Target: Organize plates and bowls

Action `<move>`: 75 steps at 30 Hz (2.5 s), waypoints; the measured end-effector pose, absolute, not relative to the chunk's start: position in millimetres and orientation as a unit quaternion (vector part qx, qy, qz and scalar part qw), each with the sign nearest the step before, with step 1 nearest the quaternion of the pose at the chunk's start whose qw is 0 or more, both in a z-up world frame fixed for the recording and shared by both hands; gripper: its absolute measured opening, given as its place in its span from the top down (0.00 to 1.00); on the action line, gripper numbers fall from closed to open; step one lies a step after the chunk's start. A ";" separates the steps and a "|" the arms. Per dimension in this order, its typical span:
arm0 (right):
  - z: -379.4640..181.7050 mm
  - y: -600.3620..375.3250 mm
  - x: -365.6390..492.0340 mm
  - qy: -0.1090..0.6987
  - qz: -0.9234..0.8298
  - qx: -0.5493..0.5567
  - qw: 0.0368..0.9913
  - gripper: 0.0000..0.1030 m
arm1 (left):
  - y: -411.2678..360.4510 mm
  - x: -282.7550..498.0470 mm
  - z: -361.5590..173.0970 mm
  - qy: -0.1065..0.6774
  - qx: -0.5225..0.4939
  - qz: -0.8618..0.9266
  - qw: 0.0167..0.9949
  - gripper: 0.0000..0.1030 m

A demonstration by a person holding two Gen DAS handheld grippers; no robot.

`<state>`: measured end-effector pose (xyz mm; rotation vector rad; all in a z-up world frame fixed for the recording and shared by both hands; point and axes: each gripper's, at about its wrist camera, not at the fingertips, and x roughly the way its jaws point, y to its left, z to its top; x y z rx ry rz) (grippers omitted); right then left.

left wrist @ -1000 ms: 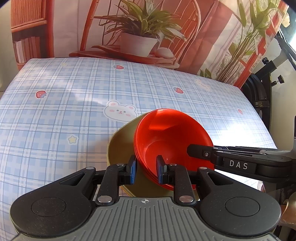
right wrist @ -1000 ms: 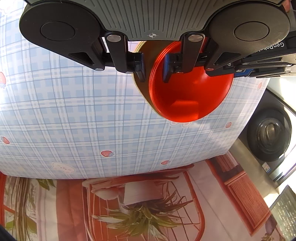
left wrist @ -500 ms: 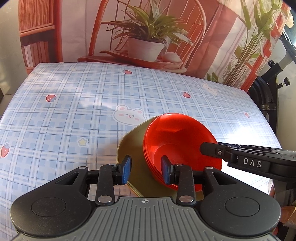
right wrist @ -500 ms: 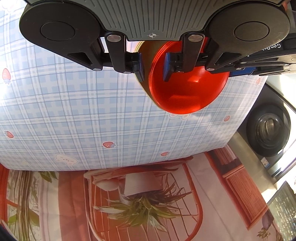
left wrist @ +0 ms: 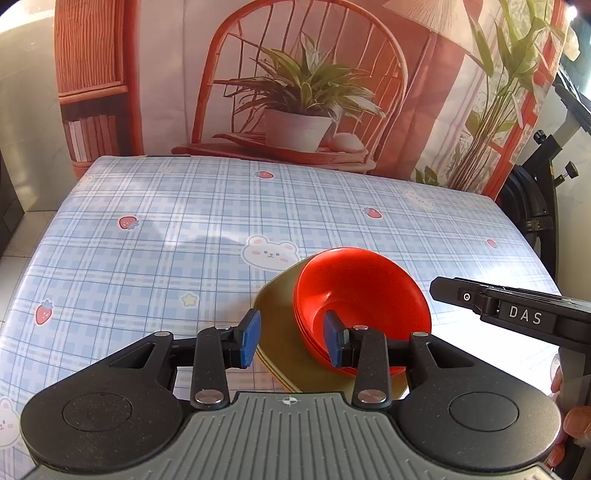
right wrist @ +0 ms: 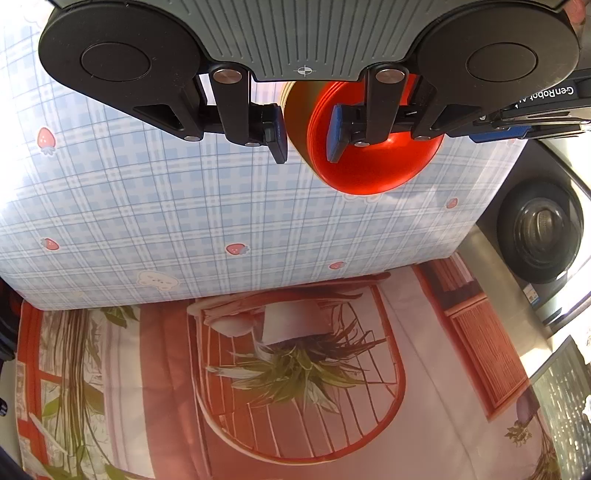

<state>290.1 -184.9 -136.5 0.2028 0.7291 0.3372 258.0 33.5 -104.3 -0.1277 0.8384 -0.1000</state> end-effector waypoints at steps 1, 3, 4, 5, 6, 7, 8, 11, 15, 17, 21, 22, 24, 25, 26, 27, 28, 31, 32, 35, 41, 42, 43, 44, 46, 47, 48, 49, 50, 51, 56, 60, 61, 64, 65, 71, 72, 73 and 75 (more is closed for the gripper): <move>-134.6 -185.3 286.1 0.349 0.162 0.095 0.918 0.78 | 33.8 254.7 -101.5 0.402 -0.063 -0.046 0.912 0.62; -130.4 -186.1 278.1 0.338 0.161 0.089 0.923 0.78 | 32.9 246.6 -95.1 0.393 -0.062 -0.041 0.917 0.61; -128.4 -186.8 274.7 0.334 0.161 0.087 0.925 0.78 | 32.1 243.1 -92.3 0.389 -0.060 -0.039 0.918 0.61; -126.0 -187.6 270.6 0.329 0.161 0.086 0.927 0.78 | 31.0 239.3 -89.0 0.386 -0.057 -0.037 0.920 0.61; -121.7 -189.1 265.1 0.322 0.161 0.085 0.929 0.78 | 30.0 235.6 -85.9 0.382 -0.054 -0.035 0.922 0.61; -118.2 -190.1 260.6 0.315 0.161 0.083 0.932 0.76 | 29.6 232.6 -83.5 0.379 -0.052 -0.034 0.923 0.60; -115.4 -191.1 256.7 0.308 0.161 0.080 0.934 0.74 | 28.5 228.9 -79.2 0.376 -0.050 -0.031 0.925 0.59; -105.7 -195.6 241.6 0.289 0.158 0.071 0.941 0.70 | 29.5 217.3 -70.0 0.368 -0.053 -0.028 0.928 0.52; -92.6 -201.0 215.9 0.265 0.158 0.065 0.949 0.49 | 30.0 191.0 -56.6 0.337 -0.053 -0.015 0.940 0.30; -86.6 -202.1 202.8 0.253 0.158 0.059 0.953 0.35 | 30.4 178.4 -51.2 0.326 -0.055 -0.013 0.944 0.21; -75.7 -204.7 173.8 0.239 0.158 0.044 0.957 0.11 | 29.2 154.8 -43.8 0.313 -0.058 -0.001 0.948 0.19; -73.6 -206.6 168.3 0.236 0.161 0.045 0.957 0.06 | 28.1 149.5 -41.6 0.310 -0.055 0.003 0.949 0.19; -68.0 -210.3 155.6 0.231 0.164 0.048 0.958 0.04 | 24.5 139.2 -35.9 0.301 -0.042 0.011 0.953 0.19; -65.2 -211.9 150.6 0.229 0.161 0.048 0.959 0.03 | 23.3 133.8 -32.4 0.295 -0.036 0.012 0.955 0.19; -62.5 -213.2 147.1 0.227 0.157 0.048 0.960 0.03 | 22.2 128.7 -28.5 0.290 -0.032 0.013 0.956 0.19; -58.2 -214.1 142.6 0.223 0.153 0.048 0.961 0.02 | 21.2 122.7 -22.8 0.284 -0.029 0.014 0.958 0.19; -54.9 -215.3 139.0 0.220 0.151 0.048 0.962 0.02 | 20.4 118.3 -18.2 0.279 -0.026 0.014 0.960 0.19; -44.0 -219.4 124.6 0.208 0.149 0.047 0.966 0.01 | 17.5 105.9 -4.4 0.272 -0.018 0.016 0.962 0.19; -40.7 -220.0 119.9 0.204 0.149 0.046 0.966 0.01 | 17.1 102.7 -1.0 0.271 -0.016 0.018 0.962 0.19; -31.8 -223.0 104.7 0.188 0.144 0.047 0.970 0.01 | 14.0 92.9 8.1 0.262 -0.008 0.017 0.965 0.19; -20.5 -235.5 87.2 0.173 0.137 0.057 0.974 0.01 | 3.2 72.7 23.6 0.236 0.022 0.027 0.971 0.16; -19.3 -236.9 84.7 0.171 0.136 0.058 0.974 0.01 | 2.3 69.9 26.3 0.231 0.023 0.030 0.972 0.16; -18.1 -237.3 82.7 0.169 0.136 0.058 0.974 0.01 | 2.4 68.0 27.6 0.228 0.021 0.030 0.973 0.16; -16.9 -238.6 79.8 0.167 0.136 0.057 0.975 0.01 | 2.8 66.4 30.2 0.226 0.018 0.028 0.974 0.16; -15.2 -240.8 74.9 0.163 0.135 0.056 0.976 0.01 | 3.6 64.8 33.1 0.223 0.015 0.027 0.974 0.16; -14.4 -242.0 73.1 0.162 0.134 0.055 0.976 0.01 | 4.0 64.1 34.3 0.221 0.014 0.027 0.975 0.16; -13.8 -242.9 71.4 0.162 0.133 0.055 0.976 0.01 | 4.4 62.9 36.0 0.219 0.012 0.027 0.975 0.16; -13.3 -243.8 70.0 0.161 0.132 0.055 0.977 0.01 | 4.3 62.2 37.1 0.217 0.012 0.028 0.976 0.16; -13.0 -244.3 68.5 0.159 0.130 0.055 0.977 0.01 | 3.7 61.1 37.4 0.215 0.011 0.028 0.976 0.16; -12.8 -244.9 67.1 0.157 0.128 0.054 0.978 0.01 | 3.7 60.7 38.1 0.214 0.012 0.028 0.976 0.16; -12.6 -245.3 62.0 0.153 0.130 0.059 0.978 0.01 | 0.9 59.0 38.8 0.209 0.017 0.030 0.977 0.16; -14.2 -244.9 59.4 0.155 0.132 0.061 0.977 0.01 | 0.6 56.8 38.0 0.210 0.020 0.038 0.977 0.16; -14.6 -245.1 59.3 0.154 0.131 0.061 0.977 0.01 | 0.9 55.4 37.7 0.209 0.019 0.039 0.977 0.16; -16.1 -244.6 57.4 0.154 0.130 0.059 0.978 0.01 | -1.2 53.1 37.7 0.206 0.023 0.039 0.977 0.16; -16.8 -244.6 56.9 0.155 0.131 0.058 0.977 0.01 | -1.8 51.6 37.6 0.204 0.026 0.041 0.978 0.16; -21.8 -242.3 54.9 0.158 0.127 0.051 0.978 0.01 | 1.4 47.0 35.3 0.195 0.022 0.049 0.979 0.16; -22.1 -242.0 55.0 0.159 0.126 0.051 0.978 0.01 | 1.9 46.7 34.4 0.196 0.020 0.050 0.979 0.16; -22.7 -241.4 54.2 0.158 0.125 0.050 0.978 0.01 | 3.2 46.1 33.3 0.197 0.018 0.051 0.979 0.16; -23.5 -240.3 53.2 0.158 0.124 0.048 0.978 0.01 | 3.7 45.8 32.4 0.199 0.017 0.052 0.978 0.16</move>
